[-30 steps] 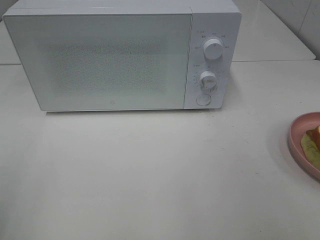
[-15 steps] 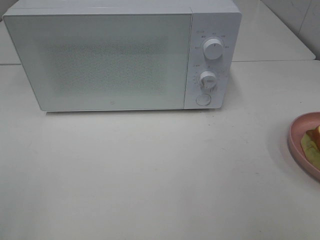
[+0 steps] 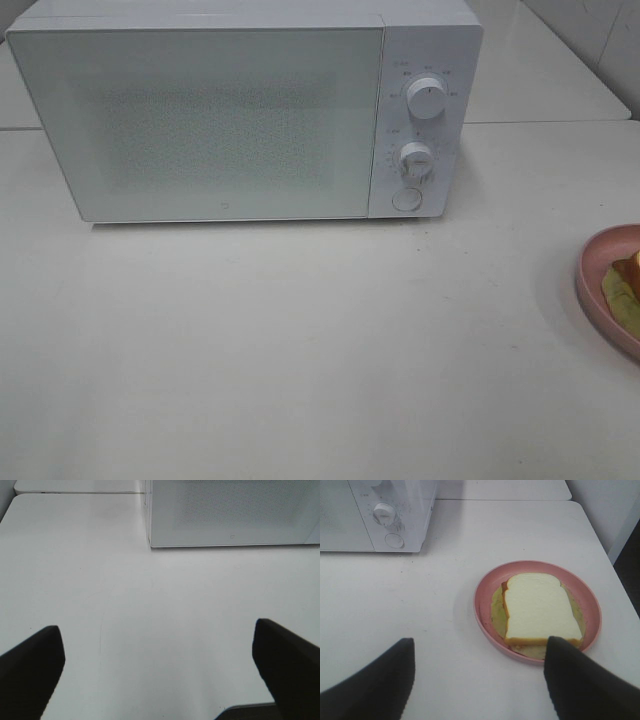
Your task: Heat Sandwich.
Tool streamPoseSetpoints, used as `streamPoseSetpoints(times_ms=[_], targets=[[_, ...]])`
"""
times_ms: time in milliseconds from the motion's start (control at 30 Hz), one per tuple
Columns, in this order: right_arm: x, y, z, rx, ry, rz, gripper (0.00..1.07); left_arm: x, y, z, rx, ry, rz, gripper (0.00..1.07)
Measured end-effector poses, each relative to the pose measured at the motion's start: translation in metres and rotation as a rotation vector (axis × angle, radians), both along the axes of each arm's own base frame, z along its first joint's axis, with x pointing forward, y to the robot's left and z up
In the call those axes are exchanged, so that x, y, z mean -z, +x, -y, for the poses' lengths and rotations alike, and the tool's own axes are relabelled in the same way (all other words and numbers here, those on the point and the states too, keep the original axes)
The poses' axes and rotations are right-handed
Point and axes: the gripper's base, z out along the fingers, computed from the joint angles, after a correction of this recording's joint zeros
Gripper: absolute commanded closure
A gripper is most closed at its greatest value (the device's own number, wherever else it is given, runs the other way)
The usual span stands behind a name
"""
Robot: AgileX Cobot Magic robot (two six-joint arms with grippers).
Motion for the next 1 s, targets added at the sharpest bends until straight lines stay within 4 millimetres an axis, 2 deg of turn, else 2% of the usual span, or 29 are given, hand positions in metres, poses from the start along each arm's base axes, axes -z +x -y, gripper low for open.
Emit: streamPoseSetpoints(times_ms=[1000], targets=[[0.0000,0.0000,0.0000,0.000,-0.001,0.000,0.39,0.0000,0.0000,0.0000,0.000,0.000,0.000,0.09]])
